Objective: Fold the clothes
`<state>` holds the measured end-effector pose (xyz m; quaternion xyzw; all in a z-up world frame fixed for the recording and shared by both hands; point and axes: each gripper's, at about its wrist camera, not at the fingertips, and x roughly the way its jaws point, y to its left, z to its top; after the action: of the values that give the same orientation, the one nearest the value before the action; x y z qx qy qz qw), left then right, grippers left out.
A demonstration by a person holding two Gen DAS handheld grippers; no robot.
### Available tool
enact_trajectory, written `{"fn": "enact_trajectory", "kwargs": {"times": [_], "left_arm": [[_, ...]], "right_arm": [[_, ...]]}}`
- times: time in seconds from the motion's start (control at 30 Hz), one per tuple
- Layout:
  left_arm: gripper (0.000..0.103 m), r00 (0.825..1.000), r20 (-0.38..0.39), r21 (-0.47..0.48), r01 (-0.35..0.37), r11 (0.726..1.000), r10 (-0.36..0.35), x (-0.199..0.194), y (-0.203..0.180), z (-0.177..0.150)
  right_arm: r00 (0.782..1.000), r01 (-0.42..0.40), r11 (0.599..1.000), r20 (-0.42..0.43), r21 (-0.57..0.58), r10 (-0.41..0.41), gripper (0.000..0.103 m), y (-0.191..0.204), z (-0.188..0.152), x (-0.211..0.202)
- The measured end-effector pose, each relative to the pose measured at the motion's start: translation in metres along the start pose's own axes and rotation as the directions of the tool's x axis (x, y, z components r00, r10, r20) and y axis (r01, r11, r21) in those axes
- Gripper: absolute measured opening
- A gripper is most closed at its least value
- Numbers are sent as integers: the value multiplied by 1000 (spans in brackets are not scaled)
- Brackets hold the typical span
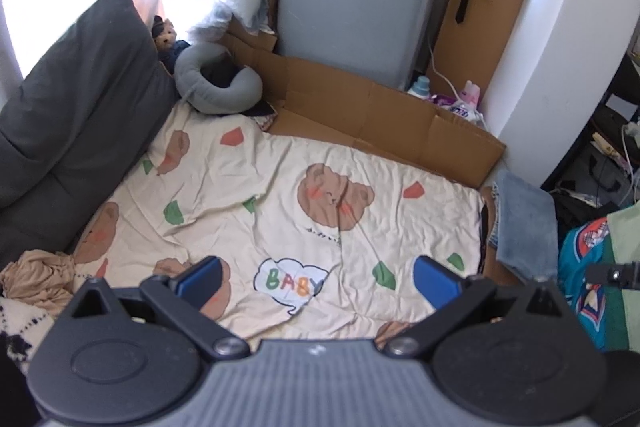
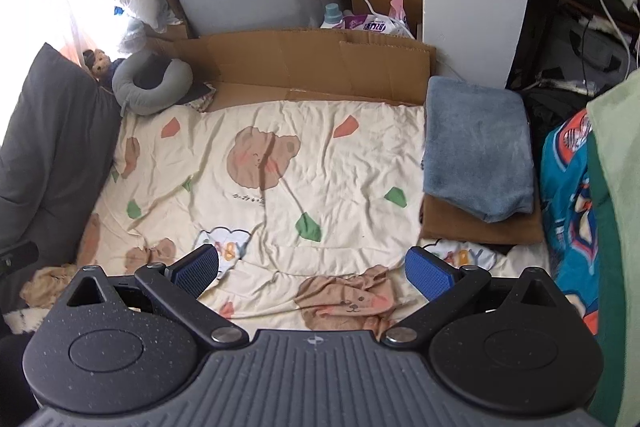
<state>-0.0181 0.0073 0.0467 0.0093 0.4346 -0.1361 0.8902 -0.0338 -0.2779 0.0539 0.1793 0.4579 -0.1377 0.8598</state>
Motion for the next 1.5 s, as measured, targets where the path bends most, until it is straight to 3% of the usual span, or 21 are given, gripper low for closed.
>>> {"fn": "enact_trajectory", "kwargs": {"times": [0.37,0.57,0.77,0.97,1.5], "left_arm": [[103,999,-54,41,-4,999,6,10,-13,1],[103,994,-107,19,9,1000,-7,22,-11,2],[103,994,-102,76,-21,997,29,21,-18,1],[103,993,-116,62,-16,998,23,23,-16,1],[102,991,-114,68,-60,996,67,23,-16,1]], "right_arm": [[999,-24,999,-40,-30,23,102,18,-1,6],[998,-27,999,-65,-42,24,102,24,-5,12],[995,-63,998,-73,-29,61,102,22,-5,15],[998,-45,994,-54,-96,40,102,34,-6,12],[998,-50,995,-44,-87,47,102,33,-7,10]]}}
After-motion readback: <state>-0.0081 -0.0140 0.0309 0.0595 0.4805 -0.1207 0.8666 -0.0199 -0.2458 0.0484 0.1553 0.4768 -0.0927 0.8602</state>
